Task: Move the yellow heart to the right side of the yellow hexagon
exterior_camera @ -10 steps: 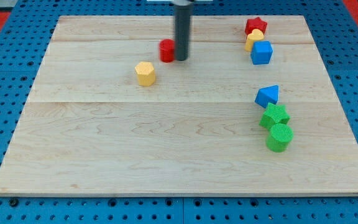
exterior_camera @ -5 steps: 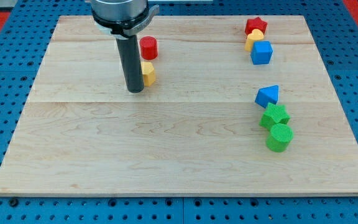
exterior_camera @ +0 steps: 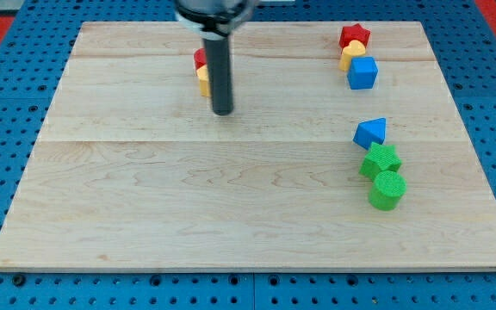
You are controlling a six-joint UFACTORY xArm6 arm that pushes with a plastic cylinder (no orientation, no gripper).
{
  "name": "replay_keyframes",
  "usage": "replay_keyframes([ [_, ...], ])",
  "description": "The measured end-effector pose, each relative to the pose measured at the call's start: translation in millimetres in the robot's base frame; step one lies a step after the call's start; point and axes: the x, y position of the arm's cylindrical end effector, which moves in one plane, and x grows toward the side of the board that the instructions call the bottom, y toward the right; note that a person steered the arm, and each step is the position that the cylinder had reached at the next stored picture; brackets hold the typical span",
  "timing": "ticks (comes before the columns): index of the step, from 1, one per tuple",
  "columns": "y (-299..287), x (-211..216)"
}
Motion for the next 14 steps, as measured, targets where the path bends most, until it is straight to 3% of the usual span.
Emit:
replay_keyframes([
  [3,257.2,-16.3],
  [5,341.4,-99.7],
  [6,284.9,-127.4],
  [9,55.5,-125.6],
  [13,125.3,-89.9],
  [14,70.7,-84.1],
])
